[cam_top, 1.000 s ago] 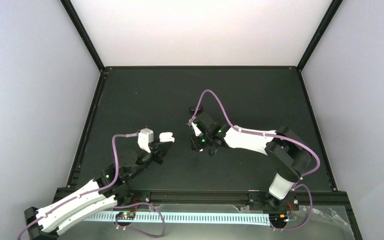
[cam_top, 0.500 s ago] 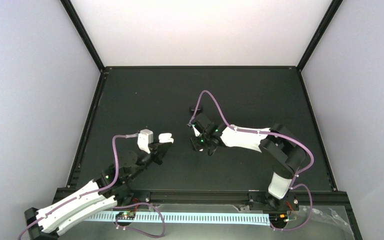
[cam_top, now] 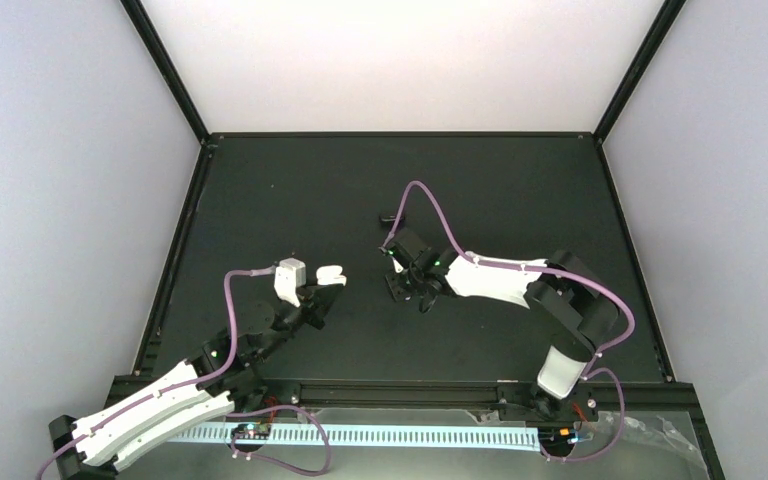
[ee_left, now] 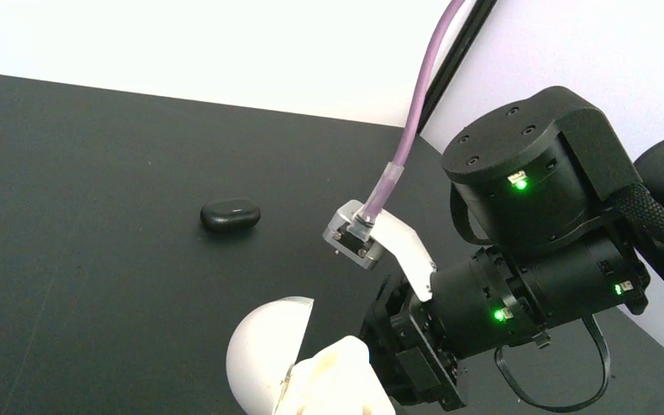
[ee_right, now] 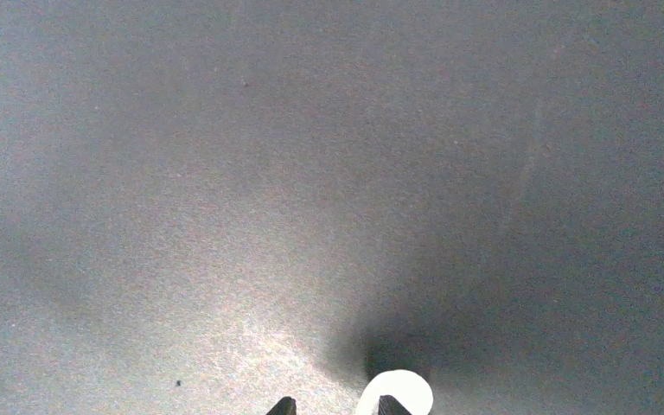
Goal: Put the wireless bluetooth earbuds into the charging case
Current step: Pick up the earbud from the center of the board.
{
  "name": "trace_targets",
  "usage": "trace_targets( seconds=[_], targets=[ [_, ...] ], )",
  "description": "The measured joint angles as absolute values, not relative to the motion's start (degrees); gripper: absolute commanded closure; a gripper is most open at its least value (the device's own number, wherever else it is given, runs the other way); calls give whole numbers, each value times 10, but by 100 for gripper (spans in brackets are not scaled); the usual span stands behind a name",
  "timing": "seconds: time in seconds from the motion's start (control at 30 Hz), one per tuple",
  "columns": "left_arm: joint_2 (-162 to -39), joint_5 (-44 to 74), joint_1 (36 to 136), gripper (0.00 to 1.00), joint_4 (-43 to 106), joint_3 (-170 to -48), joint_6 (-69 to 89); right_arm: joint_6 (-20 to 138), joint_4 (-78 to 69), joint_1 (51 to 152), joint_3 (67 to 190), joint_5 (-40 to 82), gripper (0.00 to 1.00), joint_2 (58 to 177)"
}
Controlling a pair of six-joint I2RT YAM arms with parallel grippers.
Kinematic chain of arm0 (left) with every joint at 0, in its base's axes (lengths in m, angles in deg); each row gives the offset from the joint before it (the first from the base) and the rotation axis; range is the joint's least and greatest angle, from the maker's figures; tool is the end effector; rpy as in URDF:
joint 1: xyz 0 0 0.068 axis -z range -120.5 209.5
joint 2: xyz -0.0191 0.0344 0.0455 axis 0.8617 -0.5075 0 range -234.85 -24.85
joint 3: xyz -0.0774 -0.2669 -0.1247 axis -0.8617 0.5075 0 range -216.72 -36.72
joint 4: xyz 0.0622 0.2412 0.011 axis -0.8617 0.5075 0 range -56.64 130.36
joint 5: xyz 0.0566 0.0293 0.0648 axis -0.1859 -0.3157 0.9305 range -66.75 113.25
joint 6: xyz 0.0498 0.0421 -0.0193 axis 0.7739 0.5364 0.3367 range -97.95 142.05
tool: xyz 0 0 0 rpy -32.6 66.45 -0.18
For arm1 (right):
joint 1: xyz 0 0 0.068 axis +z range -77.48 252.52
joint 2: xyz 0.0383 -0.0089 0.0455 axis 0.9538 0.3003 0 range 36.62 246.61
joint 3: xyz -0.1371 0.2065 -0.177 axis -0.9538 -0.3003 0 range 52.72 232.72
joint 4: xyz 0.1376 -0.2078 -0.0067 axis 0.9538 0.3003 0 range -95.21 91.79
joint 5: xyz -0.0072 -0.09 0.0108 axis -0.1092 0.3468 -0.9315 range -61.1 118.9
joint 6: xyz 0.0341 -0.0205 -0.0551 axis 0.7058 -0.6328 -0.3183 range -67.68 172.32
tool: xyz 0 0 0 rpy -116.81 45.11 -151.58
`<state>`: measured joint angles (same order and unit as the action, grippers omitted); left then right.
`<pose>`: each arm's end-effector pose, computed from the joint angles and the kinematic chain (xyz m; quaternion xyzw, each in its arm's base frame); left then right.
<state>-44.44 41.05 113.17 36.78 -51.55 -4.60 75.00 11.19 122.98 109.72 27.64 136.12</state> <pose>0.0735 -0.0716 0.2356 0.0759 0.7496 -0.3279 0.5699 0.2199 0.2683 0.1835 -0.2341 0.9345 0.1681 0.2089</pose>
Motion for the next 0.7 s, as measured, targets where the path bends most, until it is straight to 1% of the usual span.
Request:
trace_targets(
  seconds=[0.4, 0.57, 0.67, 0.7],
  targets=[
    [-449, 410, 1132, 99, 368, -515, -46, 754, 120, 1230, 1078, 318, 83, 1344],
    [-449, 410, 1132, 99, 368, -515, -46, 755, 125, 1229, 1076, 333, 91, 1344],
    [-449, 410, 1132, 98, 368, -515, -46, 755, 127, 1229, 1075, 338, 99, 1344],
    [-449, 410, 1132, 98, 368, -515, -46, 755, 128, 1229, 1075, 340, 99, 1343]
  ],
)
